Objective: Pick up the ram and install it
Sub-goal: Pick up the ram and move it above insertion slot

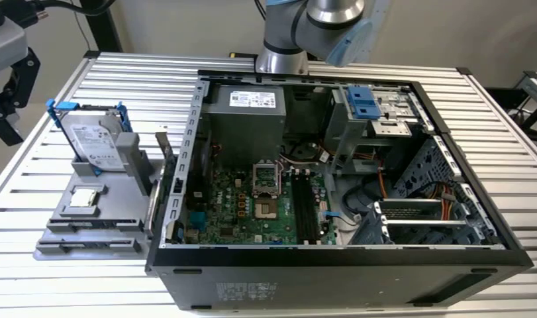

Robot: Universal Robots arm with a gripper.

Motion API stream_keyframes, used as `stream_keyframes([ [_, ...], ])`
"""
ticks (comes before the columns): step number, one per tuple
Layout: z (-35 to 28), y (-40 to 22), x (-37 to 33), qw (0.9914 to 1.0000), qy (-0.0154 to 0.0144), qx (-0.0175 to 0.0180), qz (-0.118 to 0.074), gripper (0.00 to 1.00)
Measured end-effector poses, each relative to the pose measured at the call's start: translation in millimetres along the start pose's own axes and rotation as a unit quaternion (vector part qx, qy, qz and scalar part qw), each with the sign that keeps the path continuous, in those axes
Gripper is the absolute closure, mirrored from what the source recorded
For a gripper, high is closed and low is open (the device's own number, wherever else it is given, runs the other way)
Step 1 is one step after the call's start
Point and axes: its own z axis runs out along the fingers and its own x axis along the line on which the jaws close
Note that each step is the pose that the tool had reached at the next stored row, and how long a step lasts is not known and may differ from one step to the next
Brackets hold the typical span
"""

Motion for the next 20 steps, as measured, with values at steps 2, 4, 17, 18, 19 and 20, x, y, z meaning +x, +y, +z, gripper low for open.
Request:
stream_keyframes([
  [2, -0.1, 0.0, 0.0, 1.00000, 0.0003, 0.0000, -0.002, 1.00],
  [4, -0.1, 0.0, -0.1, 0.99996, 0.0005, -0.0001, -0.009, 1.00],
  [17, -0.1, 0.0, -0.1, 0.99368, 0.0049, -0.0019, -0.112, 1.00],
  [18, -0.1, 0.0, -0.1, 0.99263, 0.0053, -0.0020, -0.121, 1.00],
  [19, -0.1, 0.0, -0.1, 0.99151, 0.0056, -0.0022, -0.130, 1.00],
  [20, -0.1, -0.1, -0.1, 0.99050, 0.0061, -0.0023, -0.137, 1.00],
])
